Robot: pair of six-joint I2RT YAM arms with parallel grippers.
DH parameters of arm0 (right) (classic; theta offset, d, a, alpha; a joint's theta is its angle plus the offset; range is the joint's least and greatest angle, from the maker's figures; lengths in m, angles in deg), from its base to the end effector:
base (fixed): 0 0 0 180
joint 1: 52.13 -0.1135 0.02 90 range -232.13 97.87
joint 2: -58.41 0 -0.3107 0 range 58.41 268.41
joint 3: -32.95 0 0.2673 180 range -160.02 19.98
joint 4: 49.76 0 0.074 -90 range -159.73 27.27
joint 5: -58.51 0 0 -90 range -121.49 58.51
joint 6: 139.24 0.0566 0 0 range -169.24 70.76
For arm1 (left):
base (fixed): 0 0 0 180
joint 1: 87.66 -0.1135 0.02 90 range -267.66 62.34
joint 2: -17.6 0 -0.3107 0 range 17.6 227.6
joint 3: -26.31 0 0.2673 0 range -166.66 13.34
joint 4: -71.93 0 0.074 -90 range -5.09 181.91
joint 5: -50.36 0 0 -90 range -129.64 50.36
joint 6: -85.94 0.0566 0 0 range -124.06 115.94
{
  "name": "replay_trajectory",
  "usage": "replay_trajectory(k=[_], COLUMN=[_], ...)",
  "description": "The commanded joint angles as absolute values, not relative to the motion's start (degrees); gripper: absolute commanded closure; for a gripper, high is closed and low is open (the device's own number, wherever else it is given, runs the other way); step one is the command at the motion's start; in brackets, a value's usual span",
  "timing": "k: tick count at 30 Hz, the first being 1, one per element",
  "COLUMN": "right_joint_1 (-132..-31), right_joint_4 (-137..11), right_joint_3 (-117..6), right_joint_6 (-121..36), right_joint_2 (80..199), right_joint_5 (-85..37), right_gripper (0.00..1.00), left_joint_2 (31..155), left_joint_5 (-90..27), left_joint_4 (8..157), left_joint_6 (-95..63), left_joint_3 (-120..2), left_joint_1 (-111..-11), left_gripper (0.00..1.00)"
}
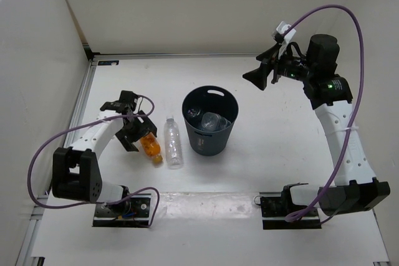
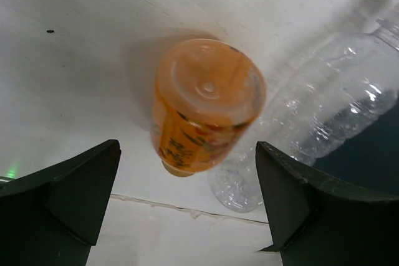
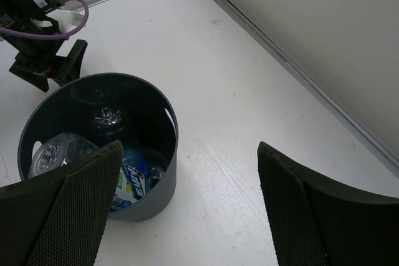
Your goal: Put the plastic bottles in the bin
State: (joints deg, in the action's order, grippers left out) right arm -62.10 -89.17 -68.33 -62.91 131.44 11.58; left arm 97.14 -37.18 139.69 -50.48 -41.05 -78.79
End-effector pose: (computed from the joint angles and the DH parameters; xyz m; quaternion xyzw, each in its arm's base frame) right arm 0.2671 0.0862 0.5149 -0.3753 0.6556 0.2643 0.5995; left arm 0.2443 -0.0406 0.2341 -0.3188 0.9435 -0.0596 0.0677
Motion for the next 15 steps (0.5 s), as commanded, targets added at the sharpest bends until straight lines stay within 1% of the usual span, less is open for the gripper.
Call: replay_trajectory(k=[1,6,10,11,12,14,15], right_joint_1=[-61.8,-60.0,-59.2,-59.2,-59.3,-59.4,-59.2], right_joint_4=[-89.0,-90.6,-92.3,-92.7,-92.8,-93.4,-93.4], right_joint_3=[-68.6,-69.5,-70.3,-70.4,-70.4,-70.5,-70.5], right_joint_6=[-63.6,-64.5,-64.4,-64.4,-64.4,-64.4,-64.3], right_joint_2=[130.7,131.1,131.2,131.3,131.1,130.9,130.9], right_joint_5=[12.5,12.3,12.2,12.1,12.1,11.7,11.5], right_gripper=[0.1,0.1,0.1,0.1,0.1,0.1,0.1], left_joint_2=[99.2,106.2,108.9,110.0,110.3,110.9,110.7], left_joint_5=[-35.8,-33.9,-33.9,-33.8,-33.9,-34.5,-36.8], left_joint_4=[137.6,136.9,136.3,136.4,136.8,138.3,139.0], left_joint_6=[-50.6,-48.6,-47.6,-47.3,-46.9,-46.2,-45.9], left_joint_3=[-40.8,-43.1,-45.3,-45.7,-46.1,-48.1,-48.9], left_joint_1=[-78.6,-78.3,-78.2,-78.0,-78.1,-78.1,-78.2], left_gripper=[0.0,0.0,0.09,0.12,0.23,0.37,0.52])
